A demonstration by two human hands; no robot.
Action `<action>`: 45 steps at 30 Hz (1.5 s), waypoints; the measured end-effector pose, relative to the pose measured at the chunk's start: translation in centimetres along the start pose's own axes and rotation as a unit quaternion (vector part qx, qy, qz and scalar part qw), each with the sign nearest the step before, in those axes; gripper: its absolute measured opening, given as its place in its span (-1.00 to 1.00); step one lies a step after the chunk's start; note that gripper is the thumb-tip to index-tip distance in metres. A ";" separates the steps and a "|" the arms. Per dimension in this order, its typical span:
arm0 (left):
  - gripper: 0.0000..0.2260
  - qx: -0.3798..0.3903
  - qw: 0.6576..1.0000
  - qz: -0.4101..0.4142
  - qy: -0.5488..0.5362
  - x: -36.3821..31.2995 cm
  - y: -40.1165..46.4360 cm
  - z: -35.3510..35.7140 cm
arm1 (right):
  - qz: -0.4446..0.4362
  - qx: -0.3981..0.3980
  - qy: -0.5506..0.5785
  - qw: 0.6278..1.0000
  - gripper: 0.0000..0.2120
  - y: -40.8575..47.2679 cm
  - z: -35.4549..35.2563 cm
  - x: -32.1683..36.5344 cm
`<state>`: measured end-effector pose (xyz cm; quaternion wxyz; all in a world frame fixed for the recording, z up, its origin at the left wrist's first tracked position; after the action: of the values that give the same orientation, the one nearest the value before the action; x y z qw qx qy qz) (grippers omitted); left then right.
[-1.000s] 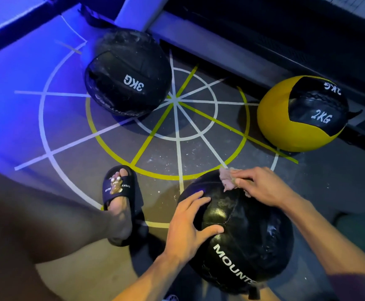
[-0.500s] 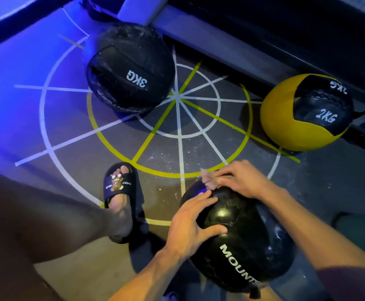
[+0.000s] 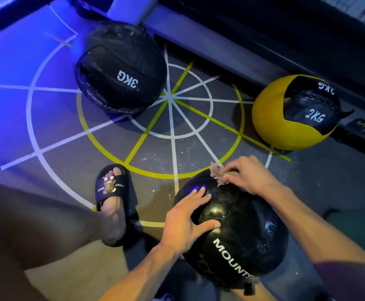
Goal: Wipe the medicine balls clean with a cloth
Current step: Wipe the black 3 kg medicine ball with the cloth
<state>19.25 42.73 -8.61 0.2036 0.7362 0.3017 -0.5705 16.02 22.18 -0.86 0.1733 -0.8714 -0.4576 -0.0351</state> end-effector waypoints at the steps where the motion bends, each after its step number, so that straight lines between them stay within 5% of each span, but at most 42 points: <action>1: -0.33 0.001 1.000 -0.002 0.001 0.0 0.0 0.0 | -0.009 0.013 -0.014 1.000 -0.81 0.8 0.5 0.5; 12: -0.33 0.027 0.999 0.000 0.020 -0.2 0.0 -0.5 | -0.065 0.121 -0.023 0.990 -0.80 5.9 6.7 5.6; 22: -0.55 0.031 0.999 -0.031 -0.016 0.0 -0.2 -0.4 | 0.064 0.047 0.067 0.995 -0.71 1.2 1.3 -4.0; 30: -0.63 0.052 0.989 -0.099 -0.096 1.8 0.2 -0.8 | 0.002 0.183 -0.102 0.978 -0.63 5.8 7.2 3.3; 35: -0.56 0.047 0.989 -0.111 -0.086 3.1 0.7 -1.5 | -0.038 0.252 -0.093 0.963 -0.68 6.5 10.9 7.3; 39: -0.48 -0.034 0.990 -0.122 -0.065 4.5 0.2 -2.3 | -0.001 0.221 -0.029 0.975 -0.73 6.3 8.0 4.1; 45: -0.52 0.012 0.991 -0.121 -0.063 3.7 -0.3 -1.5 | 0.138 0.170 -0.017 0.976 -0.67 3.5 1.2 -5.2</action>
<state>20.71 44.67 -11.74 0.1423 0.6596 0.3682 -0.6396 15.74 16.61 -4.06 0.3140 -0.8844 -0.3354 0.0825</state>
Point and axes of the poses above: each hand's wrist, its own y-axis towards the middle knuckle, its own z-axis out of the palm, x = y × z, the point moved 7 cm from there along y, towards the middle knuckle, and after that the axes turned 10 degrees about -x, right-handed, at the moved point
